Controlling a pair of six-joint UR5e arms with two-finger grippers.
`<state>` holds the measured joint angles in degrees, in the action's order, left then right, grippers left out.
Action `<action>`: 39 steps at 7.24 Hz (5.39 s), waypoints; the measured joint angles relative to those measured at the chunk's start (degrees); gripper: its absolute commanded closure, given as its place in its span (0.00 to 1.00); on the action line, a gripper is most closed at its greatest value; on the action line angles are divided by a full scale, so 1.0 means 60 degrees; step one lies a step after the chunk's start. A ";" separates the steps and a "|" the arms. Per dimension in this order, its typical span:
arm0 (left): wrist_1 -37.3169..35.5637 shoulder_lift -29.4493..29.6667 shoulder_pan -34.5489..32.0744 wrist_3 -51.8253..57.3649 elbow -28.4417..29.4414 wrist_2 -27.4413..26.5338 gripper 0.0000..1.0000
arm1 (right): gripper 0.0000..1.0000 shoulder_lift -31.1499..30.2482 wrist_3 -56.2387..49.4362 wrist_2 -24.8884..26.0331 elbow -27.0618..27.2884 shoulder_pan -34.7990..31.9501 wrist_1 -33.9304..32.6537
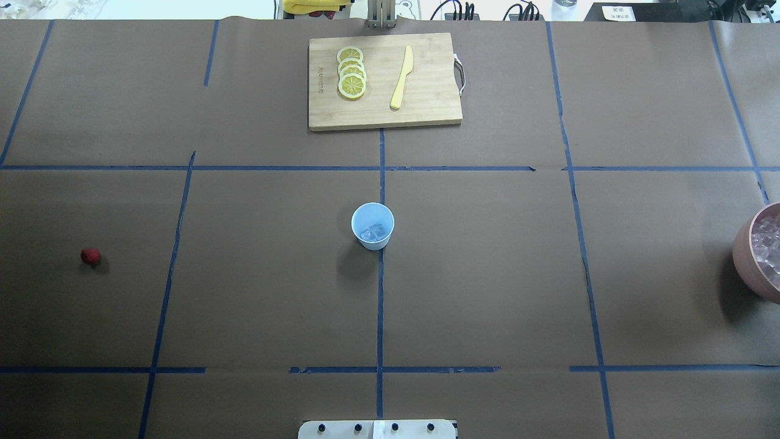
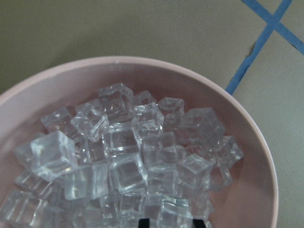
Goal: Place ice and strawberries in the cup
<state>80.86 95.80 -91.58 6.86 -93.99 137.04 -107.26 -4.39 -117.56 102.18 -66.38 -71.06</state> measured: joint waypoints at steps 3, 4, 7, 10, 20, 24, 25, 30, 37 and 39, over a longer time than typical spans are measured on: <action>0.0000 0.0000 0.0004 -0.0003 -0.0021 0.0010 0.00 | 1.00 -0.0003 0.0000 -0.0051 0.0203 -0.0180 -0.0014; -0.0003 -0.0003 0.0004 -0.0004 -0.0053 0.0011 0.00 | 1.00 0.0005 0.0002 -0.0094 0.0562 -0.0330 -0.0277; -0.0039 -0.0036 0.0000 -0.0014 -0.0207 -0.0001 0.00 | 1.00 0.1071 0.0404 -0.0501 0.2457 -0.0542 -0.2940; -0.0041 -0.0050 0.0000 -0.0015 -0.0214 0.0000 0.00 | 1.00 0.3683 0.3204 -0.1263 0.2773 0.0391 -0.4436; -0.0029 -0.0044 0.0005 -0.0019 -0.0184 -0.0018 0.00 | 1.00 1.1714 1.1168 0.1198 -0.1913 0.5727 -0.5178; -0.0029 -0.0044 0.0005 -0.0028 -0.0181 -0.0018 0.00 | 0.92 1.1845 1.1269 0.1423 -0.2597 0.6088 -0.4686; -0.0029 -0.0044 0.0008 -0.0029 -0.0182 -0.0015 0.00 | 0.92 1.1845 1.1268 0.1517 -0.2617 0.6154 -0.4681; -0.0029 -0.0040 0.0010 -0.0144 -0.0250 -0.0004 0.00 | 0.05 1.1848 1.1265 0.1590 -0.2640 0.6209 -0.4689; 0.0063 -0.0326 0.1375 -0.2551 -0.1694 -0.0079 0.00 | 0.01 1.1767 1.1258 0.1550 -0.2021 0.6001 -0.4943; 0.1519 -0.1152 0.2654 -0.4870 -0.2588 -0.0196 0.00 | 0.01 1.0883 1.1098 0.1423 -0.0529 0.5391 -0.5091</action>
<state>89.97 88.89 -75.66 -22.36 -109.52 135.87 -41.96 62.19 -109.02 99.00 -34.03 -101.61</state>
